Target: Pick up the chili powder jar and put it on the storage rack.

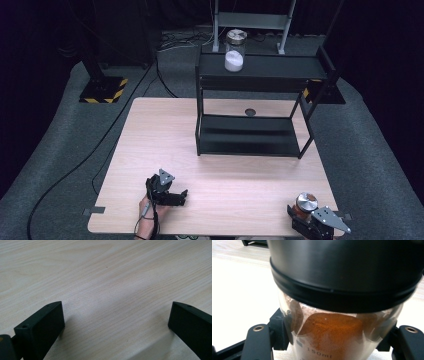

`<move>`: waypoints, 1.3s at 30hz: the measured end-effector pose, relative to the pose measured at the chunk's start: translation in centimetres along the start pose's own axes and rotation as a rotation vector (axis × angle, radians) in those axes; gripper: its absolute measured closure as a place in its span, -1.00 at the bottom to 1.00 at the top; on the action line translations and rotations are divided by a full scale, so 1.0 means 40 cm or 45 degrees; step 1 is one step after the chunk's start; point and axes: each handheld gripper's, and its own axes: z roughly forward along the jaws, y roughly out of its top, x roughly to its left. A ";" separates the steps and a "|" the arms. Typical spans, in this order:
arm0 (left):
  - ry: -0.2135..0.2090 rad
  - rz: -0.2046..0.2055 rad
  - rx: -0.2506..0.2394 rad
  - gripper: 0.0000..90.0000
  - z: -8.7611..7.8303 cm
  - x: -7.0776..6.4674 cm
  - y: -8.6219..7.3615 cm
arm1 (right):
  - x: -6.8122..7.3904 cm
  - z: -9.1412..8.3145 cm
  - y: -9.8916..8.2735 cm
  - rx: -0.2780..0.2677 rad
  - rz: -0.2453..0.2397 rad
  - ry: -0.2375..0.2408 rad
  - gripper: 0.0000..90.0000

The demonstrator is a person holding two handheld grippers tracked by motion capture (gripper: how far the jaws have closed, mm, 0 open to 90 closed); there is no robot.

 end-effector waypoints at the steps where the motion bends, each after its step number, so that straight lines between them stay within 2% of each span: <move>1: 0.000 0.000 0.000 -1.00 0.000 0.000 0.000 | 0.000 0.000 0.005 0.008 0.000 0.000 -0.31; 15: 0.000 0.002 -0.001 -1.00 0.000 0.000 0.000 | -0.010 0.008 0.081 0.088 -0.020 0.020 -0.31; 27: 0.000 0.001 0.000 -1.00 0.000 0.000 0.000 | -0.013 0.044 0.152 0.155 -0.063 0.036 -0.31; 39: 0.000 0.001 -0.001 -1.00 0.000 0.000 0.000 | -0.017 0.078 0.209 0.183 -0.100 0.037 -0.31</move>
